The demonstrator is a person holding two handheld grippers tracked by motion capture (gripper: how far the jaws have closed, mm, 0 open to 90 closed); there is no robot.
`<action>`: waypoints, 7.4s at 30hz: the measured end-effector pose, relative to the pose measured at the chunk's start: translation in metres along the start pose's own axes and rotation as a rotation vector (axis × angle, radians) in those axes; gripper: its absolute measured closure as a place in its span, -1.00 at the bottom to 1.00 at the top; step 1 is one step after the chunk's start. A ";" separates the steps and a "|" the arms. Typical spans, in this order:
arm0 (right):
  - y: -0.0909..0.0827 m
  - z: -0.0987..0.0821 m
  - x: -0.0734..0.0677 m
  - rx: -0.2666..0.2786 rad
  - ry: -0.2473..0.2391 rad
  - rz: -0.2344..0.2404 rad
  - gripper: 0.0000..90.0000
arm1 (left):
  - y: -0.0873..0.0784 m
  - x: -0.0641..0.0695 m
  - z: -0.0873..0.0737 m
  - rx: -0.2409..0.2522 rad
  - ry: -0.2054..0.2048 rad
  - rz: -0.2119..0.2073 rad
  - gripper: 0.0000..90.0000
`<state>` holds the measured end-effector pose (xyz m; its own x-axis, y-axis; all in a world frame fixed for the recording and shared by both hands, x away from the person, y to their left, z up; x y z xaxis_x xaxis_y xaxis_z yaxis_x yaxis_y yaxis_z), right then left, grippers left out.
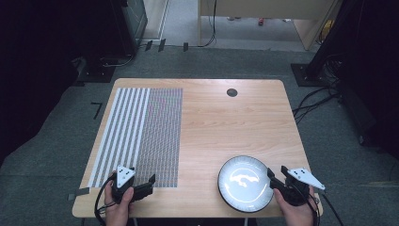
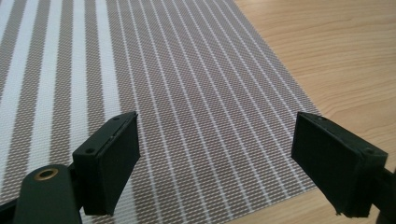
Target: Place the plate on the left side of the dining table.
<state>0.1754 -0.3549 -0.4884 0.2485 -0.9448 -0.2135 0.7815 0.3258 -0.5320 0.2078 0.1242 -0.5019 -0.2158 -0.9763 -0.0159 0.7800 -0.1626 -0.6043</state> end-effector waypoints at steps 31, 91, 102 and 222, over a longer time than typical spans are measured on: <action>-0.003 -0.002 -0.008 -0.020 -0.023 0.035 -0.09 | 0.018 0.107 0.040 0.030 0.120 -0.157 -0.66; -0.006 -0.010 -0.001 -0.065 0.009 0.089 0.74 | 0.030 0.195 0.028 -0.044 0.152 -0.395 0.43; -0.006 -0.010 0.005 -0.063 0.102 0.140 0.86 | 0.031 0.194 0.028 -0.042 0.144 -0.414 0.52; -0.006 -0.018 0.031 -0.020 0.601 0.372 0.90 | 0.032 0.187 0.035 -0.027 0.123 -0.463 0.38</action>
<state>0.1680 -0.3857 -0.5060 0.1340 -0.5898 -0.7963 0.6940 0.6294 -0.3494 0.2126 -0.0688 -0.4964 -0.6065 -0.7774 0.1667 0.5700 -0.5713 -0.5905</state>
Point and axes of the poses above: each handheld gripper's, and its own axes: y roughly forward along the jaws, z roughly out of its top, x roughly to its right, the point moved 1 cm from there along y, roughly forward along the jaws, and after that the axes turned 11 degrees about z, right-handed, at the moved point
